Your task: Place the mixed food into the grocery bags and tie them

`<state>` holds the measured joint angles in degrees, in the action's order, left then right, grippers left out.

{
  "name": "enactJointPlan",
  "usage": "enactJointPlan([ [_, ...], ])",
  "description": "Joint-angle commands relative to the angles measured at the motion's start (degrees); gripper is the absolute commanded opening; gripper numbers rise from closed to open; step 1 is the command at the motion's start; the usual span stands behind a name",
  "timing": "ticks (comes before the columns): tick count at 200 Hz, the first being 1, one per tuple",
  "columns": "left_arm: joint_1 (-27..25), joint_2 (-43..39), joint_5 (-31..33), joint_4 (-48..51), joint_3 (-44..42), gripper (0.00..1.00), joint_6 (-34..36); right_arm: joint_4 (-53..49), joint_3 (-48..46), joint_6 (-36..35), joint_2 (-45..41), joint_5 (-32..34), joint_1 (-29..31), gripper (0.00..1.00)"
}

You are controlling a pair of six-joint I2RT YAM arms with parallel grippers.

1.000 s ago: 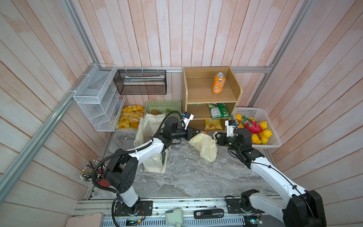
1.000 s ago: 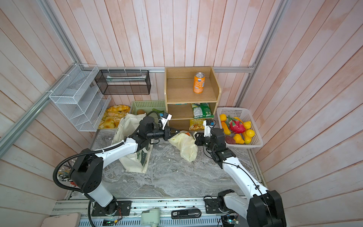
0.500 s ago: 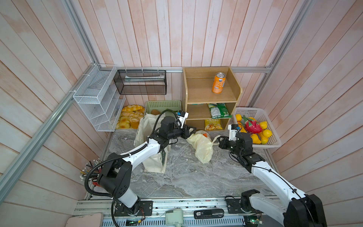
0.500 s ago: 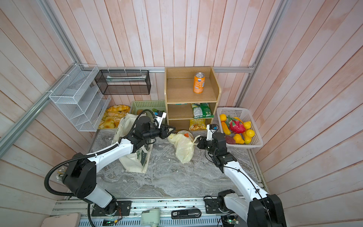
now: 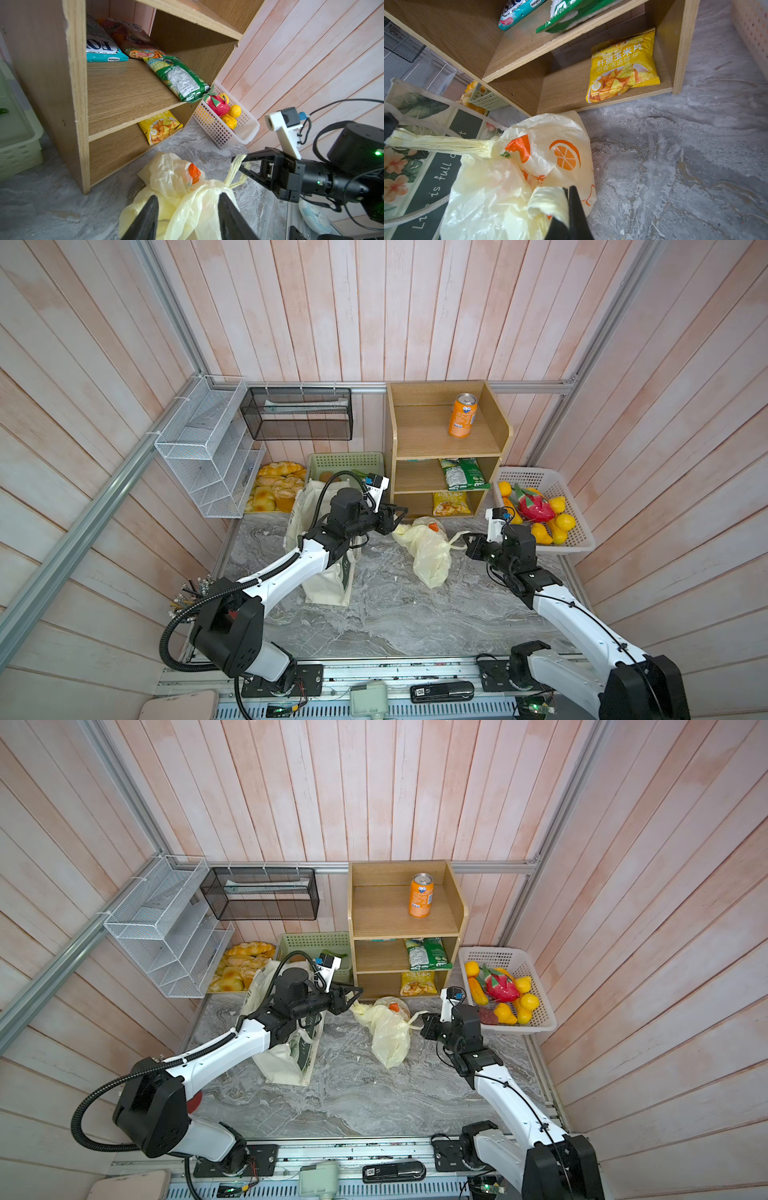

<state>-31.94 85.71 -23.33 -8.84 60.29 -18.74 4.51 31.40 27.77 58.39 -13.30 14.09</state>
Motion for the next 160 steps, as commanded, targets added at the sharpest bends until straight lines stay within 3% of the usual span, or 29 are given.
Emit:
enactJointPlan([
  [1,-1.02,-0.92,1.37,1.47,0.1,0.5,2.82,-1.96,-1.26,-0.87,-1.68,0.37,-0.26,0.0],
  [34,-4.66,1.85,3.73,6.03,5.47,0.5,7.08,-2.06,-1.68,-0.83,-1.79,0.35,-0.28,0.0],
  [83,-8.87,5.67,13.12,12.06,12.35,0.52,12.26,-1.44,-2.51,-0.6,-1.52,0.37,-0.32,0.0],
  [160,-11.68,15.84,10.31,20.17,17.77,0.56,13.99,-0.03,-2.03,-0.29,0.21,-0.94,-0.87,0.0],
])
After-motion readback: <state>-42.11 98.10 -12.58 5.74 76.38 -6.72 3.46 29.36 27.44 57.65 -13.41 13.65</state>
